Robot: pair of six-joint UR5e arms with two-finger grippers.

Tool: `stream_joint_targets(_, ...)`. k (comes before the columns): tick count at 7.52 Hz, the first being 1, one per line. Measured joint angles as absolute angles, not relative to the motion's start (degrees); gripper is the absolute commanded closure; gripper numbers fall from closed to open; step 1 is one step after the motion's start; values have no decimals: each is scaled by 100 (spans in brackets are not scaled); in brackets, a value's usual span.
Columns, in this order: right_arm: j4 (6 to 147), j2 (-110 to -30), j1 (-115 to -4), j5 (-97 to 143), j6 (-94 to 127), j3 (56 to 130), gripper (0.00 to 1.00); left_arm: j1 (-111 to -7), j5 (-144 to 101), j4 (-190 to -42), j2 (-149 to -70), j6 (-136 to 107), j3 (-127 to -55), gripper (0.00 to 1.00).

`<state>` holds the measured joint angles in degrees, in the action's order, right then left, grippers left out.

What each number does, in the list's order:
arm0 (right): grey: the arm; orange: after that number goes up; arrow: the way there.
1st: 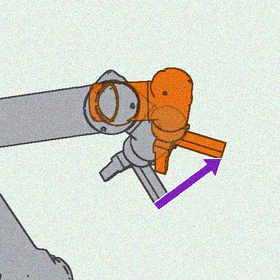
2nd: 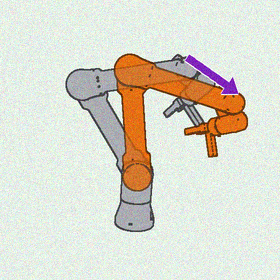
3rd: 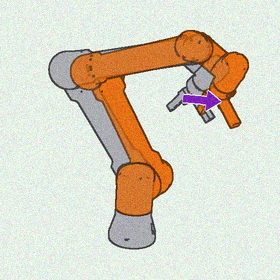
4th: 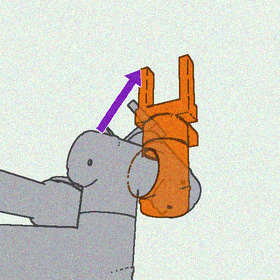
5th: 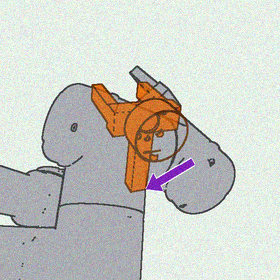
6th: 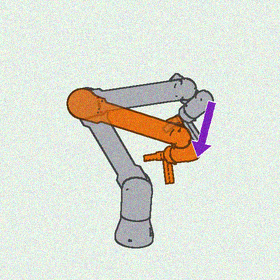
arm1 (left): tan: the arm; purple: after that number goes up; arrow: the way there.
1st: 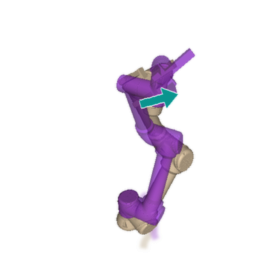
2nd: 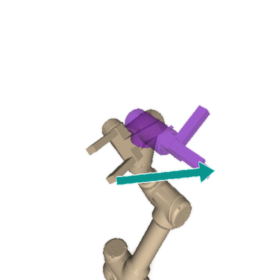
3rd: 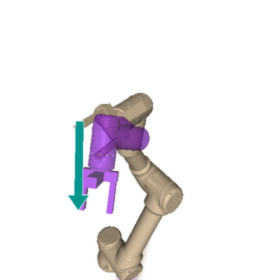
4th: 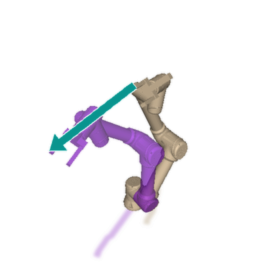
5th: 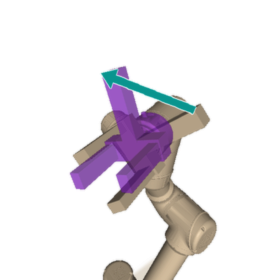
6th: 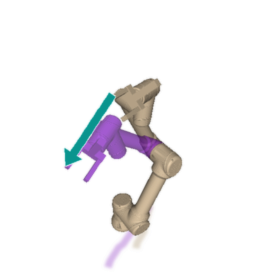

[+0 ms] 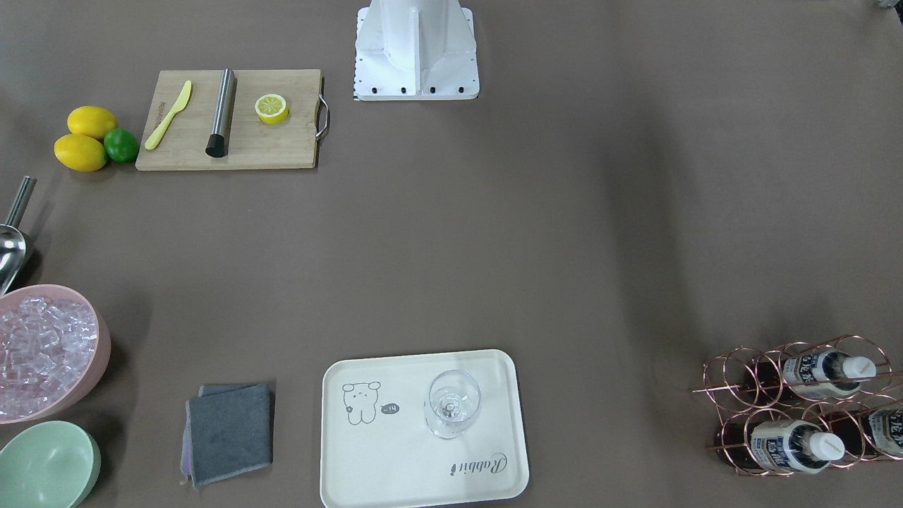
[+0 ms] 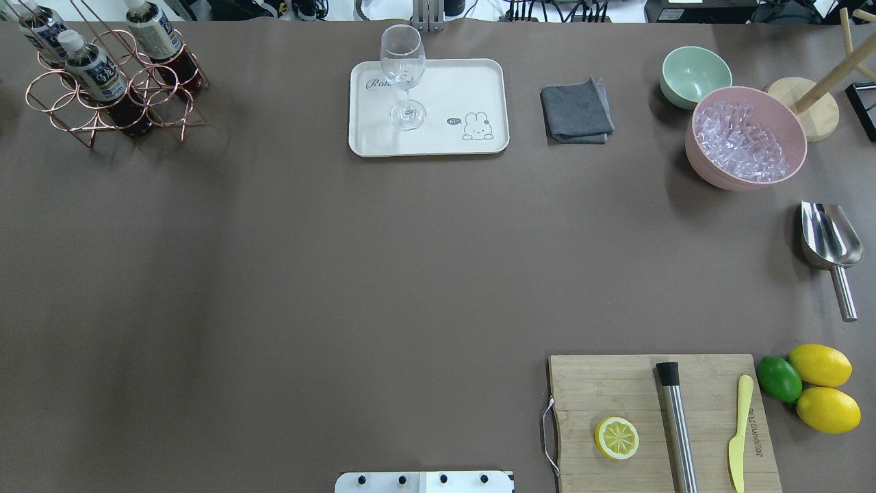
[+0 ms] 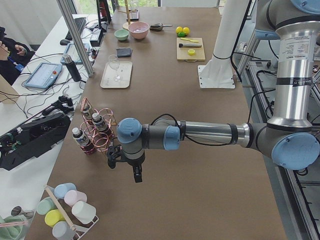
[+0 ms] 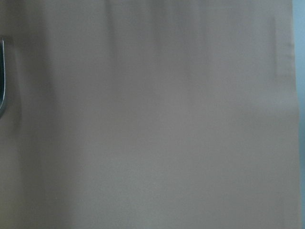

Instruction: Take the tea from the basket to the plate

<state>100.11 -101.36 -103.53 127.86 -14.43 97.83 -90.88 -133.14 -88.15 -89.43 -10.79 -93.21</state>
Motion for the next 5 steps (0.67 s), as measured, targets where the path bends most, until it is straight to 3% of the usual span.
stream_joint_targets(5,10007,-10136,-10361,12912,-1443,9787,0,-9088,-13298,-8816,-8939,-1072,-9311,2)
